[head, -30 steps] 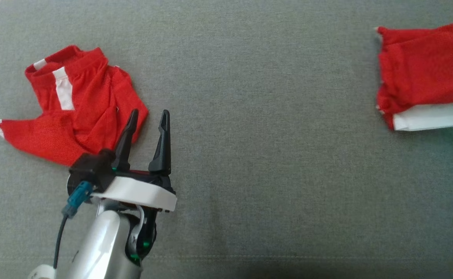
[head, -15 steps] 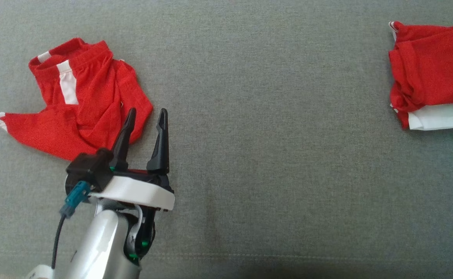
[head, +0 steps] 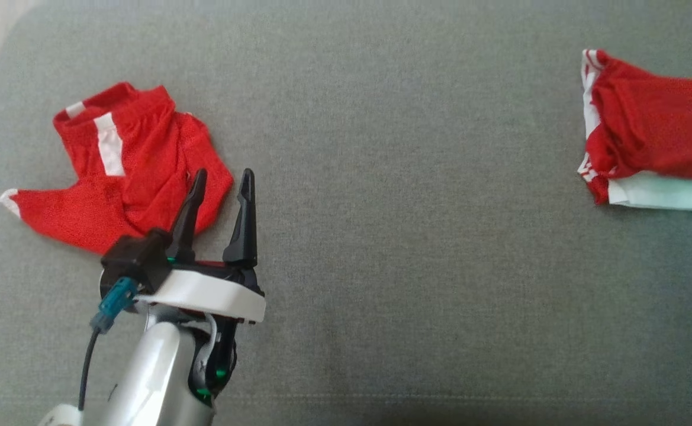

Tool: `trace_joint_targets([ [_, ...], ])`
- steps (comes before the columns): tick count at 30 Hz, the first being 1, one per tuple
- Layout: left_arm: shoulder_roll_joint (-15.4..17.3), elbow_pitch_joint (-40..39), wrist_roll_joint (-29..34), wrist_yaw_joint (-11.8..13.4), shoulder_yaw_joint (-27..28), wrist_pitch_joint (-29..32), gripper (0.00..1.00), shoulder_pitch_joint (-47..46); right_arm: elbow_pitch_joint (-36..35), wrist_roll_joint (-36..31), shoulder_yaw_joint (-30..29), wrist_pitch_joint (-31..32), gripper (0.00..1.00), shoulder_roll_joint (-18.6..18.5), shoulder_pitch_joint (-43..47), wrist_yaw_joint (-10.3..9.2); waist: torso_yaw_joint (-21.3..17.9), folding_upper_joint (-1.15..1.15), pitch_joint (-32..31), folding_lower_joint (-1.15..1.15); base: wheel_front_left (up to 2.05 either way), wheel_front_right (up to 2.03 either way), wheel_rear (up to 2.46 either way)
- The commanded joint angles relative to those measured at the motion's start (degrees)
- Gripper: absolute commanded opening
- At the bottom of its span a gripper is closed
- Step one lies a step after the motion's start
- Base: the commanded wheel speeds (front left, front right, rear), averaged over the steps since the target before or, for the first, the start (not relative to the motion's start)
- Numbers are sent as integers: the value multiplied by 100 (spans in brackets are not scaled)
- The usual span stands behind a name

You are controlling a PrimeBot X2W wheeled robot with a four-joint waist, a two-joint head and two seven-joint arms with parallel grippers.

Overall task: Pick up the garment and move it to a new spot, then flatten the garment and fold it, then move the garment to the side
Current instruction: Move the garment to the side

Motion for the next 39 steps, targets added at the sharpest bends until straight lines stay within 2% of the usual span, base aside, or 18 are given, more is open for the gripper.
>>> trace_joint_targets([
  [1, 45, -172, -27, -24, 211, -34, 100, -52, -263, 82, 156, -103, 100, 85, -17, -5, -12, 0, -204, 0, 0, 0, 0],
  [8, 45, -171, -43, -18, 327, -34, 100, 210, -735, 428, 489, -273, 100, 870, 578, -5, -5, 0, -848, 0, 0, 0, 0],
  [11, 45, -169, -35, -18, 384, -34, 100, 381, -987, 537, 439, -311, 100, 1240, 1009, -5, 1, 0, -1141, 0, 0, 0, 0],
  [12, 45, -169, -35, -18, 384, -34, 100, 381, -987, 537, 439, -311, 100, 1240, 1009, -5, 1, 0, -1141, 0, 0, 0, 0],
  [20, 45, -189, -20, -54, 531, -34, 100, 878, -1940, 417, 136, -382, 100, 2012, 2309, -5, -59, 0, -1589, 0, 0, 0, 0],
  [24, 45, -189, 0, -61, 570, -34, 100, 1079, -2373, 431, 152, -393, 100, 2094, 2933, -5, -98, 0, -1720, 0, 0, 0, 0],
  [30, 45, -198, 68, -91, 568, -34, 100, 1305, -2872, 897, 250, -396, 100, 2101, 3591, -5, -180, 0, -1858, 0, 0, 0, 0],
  [39, 45, -233, 27, -44, 545, -34, 100, 1396, -3106, 1091, 246, -397, 100, 2103, 3851, -5, -267, 0, -1868, 0, 0, 0, 0],
])
